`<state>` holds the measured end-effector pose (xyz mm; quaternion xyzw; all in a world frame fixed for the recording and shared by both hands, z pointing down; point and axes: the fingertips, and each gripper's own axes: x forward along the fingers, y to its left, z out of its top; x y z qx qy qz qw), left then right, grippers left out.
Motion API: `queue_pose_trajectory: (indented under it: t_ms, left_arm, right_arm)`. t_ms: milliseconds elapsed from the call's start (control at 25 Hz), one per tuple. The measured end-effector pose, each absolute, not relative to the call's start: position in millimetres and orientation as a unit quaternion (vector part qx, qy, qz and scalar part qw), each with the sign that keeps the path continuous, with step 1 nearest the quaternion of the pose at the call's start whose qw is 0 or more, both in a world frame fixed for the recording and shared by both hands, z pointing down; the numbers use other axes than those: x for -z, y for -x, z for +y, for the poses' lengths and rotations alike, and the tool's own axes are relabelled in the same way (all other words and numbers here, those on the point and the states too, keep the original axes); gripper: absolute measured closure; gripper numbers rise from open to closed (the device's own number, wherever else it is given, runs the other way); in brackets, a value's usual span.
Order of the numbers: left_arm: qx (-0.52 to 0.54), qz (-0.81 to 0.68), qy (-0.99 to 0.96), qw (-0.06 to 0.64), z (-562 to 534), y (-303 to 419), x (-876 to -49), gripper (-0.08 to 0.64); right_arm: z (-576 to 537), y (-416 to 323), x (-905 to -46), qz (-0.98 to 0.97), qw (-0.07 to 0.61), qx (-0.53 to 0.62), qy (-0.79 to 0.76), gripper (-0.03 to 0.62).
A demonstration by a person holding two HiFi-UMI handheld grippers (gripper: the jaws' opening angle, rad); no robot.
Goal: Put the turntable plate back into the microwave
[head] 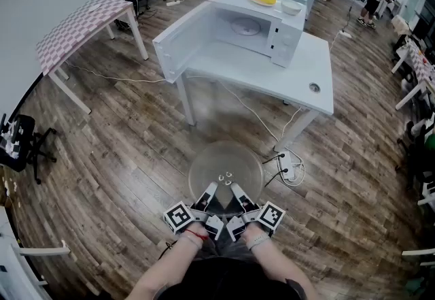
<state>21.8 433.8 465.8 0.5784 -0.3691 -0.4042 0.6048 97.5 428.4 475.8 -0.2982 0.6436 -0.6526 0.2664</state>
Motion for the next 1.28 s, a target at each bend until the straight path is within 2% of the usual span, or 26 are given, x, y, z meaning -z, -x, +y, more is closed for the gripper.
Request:
queue_pose_trajectory:
  t_ms: [640, 1280]
  left_arm:
    - [0.421, -0.362, -0.587, 0.590, 434.0, -33.4, -455.6, 0.511]
    - [0.381, -0.319, -0.607, 0.620, 297.4, -10.4, -457.4, 0.511]
  right_arm:
    - [426.8, -107.8, -462.3, 0.661, 0.268, 0.640, 0.287, 0.528]
    - [301.7, -85.2, -463.2, 0.644, 0.312, 0.616, 0.329, 0.522]
